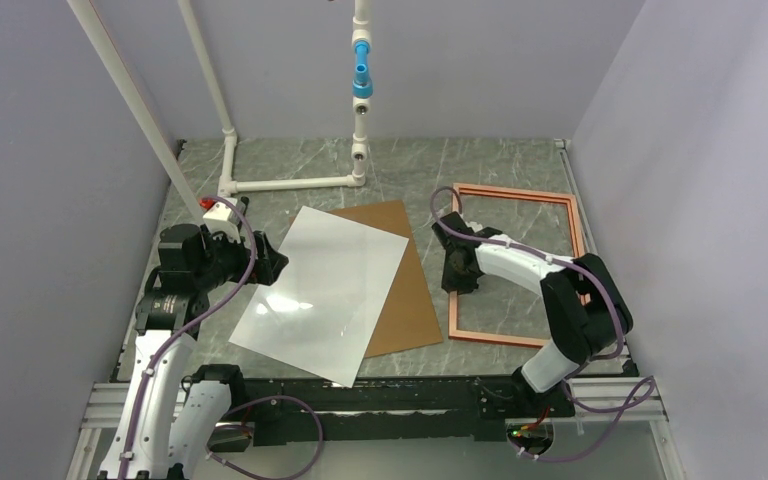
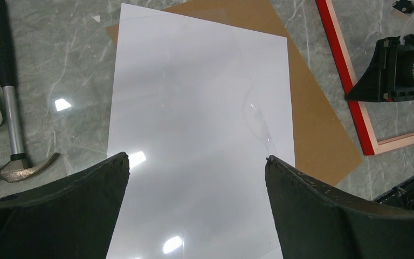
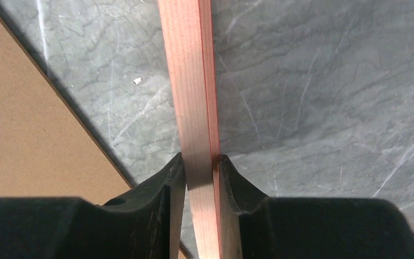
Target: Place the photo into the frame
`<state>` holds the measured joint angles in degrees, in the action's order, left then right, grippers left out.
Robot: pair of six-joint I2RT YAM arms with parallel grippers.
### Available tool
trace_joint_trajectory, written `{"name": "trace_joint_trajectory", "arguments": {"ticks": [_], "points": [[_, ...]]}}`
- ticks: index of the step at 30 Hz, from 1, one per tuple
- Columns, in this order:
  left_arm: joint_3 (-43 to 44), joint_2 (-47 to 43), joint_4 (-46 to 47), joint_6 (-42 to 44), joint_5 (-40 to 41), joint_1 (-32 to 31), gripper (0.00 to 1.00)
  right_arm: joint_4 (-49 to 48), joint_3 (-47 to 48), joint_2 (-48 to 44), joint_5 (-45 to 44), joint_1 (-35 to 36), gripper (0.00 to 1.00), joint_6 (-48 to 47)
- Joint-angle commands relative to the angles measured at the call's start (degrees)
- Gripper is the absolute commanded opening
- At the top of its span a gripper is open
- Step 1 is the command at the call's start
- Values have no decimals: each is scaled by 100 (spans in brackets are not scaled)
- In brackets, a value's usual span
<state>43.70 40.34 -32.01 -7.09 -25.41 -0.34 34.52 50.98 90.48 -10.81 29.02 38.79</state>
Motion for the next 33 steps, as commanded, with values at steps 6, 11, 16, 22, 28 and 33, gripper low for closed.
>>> {"name": "trace_joint_trajectory", "arguments": {"ticks": [6,11,16,22,28,33], "points": [[0,-8,110,82,13,16,99,-2,272,277,-810,437,4,-130],[13,39,104,85,-18,16,99,-48,266,366,-815,564,4,-143],[7,44,107,82,18,16,99,-38,347,470,-940,720,0,-197],[15,63,101,92,43,16,99,-52,219,378,-942,816,0,-213],[6,63,106,91,53,16,99,-124,-23,108,-1001,860,0,-288],[15,90,99,85,71,16,99,-358,-76,76,-1051,877,0,-573]]}}
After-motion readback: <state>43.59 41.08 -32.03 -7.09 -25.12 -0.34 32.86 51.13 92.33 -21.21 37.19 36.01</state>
